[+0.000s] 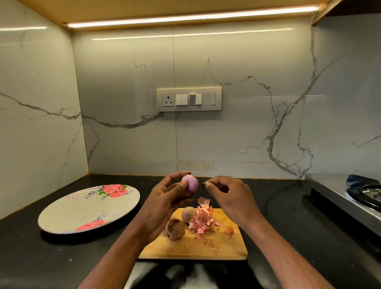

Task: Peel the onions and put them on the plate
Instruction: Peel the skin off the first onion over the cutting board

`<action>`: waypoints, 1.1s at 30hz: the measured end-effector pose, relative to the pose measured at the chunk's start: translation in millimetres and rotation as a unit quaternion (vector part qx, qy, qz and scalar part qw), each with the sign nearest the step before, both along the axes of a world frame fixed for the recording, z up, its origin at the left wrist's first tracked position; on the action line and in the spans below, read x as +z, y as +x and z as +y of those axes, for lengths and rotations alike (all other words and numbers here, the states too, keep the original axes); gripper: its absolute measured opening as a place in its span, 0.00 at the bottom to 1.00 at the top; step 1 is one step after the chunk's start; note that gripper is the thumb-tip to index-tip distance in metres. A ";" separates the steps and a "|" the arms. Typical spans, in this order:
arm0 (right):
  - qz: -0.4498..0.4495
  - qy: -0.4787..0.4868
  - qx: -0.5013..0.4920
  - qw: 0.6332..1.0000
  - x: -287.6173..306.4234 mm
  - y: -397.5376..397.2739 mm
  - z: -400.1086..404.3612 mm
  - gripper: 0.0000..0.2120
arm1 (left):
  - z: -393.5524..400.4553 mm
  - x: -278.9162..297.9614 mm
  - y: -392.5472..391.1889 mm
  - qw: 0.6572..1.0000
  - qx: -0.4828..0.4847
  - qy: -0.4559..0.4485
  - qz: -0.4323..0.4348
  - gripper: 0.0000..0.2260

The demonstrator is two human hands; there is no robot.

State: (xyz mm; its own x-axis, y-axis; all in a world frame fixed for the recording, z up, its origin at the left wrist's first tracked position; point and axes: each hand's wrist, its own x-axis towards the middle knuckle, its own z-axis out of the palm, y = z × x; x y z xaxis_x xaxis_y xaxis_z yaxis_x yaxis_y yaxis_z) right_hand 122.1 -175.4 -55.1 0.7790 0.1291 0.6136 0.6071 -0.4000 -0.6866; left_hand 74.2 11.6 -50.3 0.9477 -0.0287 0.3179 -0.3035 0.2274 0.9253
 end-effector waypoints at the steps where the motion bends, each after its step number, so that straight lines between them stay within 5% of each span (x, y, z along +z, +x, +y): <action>1: -0.006 -0.010 0.004 1.000 0.2 -1.4 2.1 0.07 | 0.0 -0.1 0.0 1.000 0.009 0.012 -0.002 0.18; 16: -0.116 0.010 0.027 0.993 1.7 -10.2 10.6 0.09 | 2.0 -1.8 3.4 1.000 0.010 0.029 -0.003 0.19; 33: -0.071 0.039 0.065 0.995 4.9 -12.7 9.9 0.11 | 1.5 1.3 1.2 0.999 -0.009 -0.041 0.020 0.13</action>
State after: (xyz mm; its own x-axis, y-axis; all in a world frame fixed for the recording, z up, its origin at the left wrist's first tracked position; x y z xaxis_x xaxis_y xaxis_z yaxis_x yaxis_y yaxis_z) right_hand 109.4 -165.5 -50.3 0.6637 0.1698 0.7285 0.7431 -0.2608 -0.6163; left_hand 75.5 13.0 -49.0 0.9595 -0.0212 0.2810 -0.2611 0.3079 0.9149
